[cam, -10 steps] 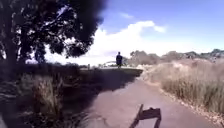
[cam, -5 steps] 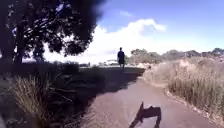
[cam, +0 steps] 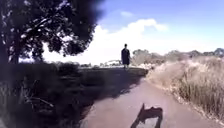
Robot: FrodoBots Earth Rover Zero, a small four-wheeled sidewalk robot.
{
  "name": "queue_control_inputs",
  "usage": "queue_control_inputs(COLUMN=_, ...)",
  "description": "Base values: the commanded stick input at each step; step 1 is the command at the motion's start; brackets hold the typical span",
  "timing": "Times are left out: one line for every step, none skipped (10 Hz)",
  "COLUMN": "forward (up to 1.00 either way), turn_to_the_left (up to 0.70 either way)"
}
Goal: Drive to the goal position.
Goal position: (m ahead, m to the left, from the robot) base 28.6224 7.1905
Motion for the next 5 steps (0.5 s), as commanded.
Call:
queue_control_inputs(forward=0.7, turn_to_the_left=0.01)
queue_control_inputs(forward=0.7, turn_to_the_left=0.01)
queue_control_inputs(forward=0.7, turn_to_the_left=0.01)
queue_control_inputs(forward=0.7, turn_to_the_left=0.01)
queue_control_inputs(forward=0.7, turn_to_the_left=0.01)
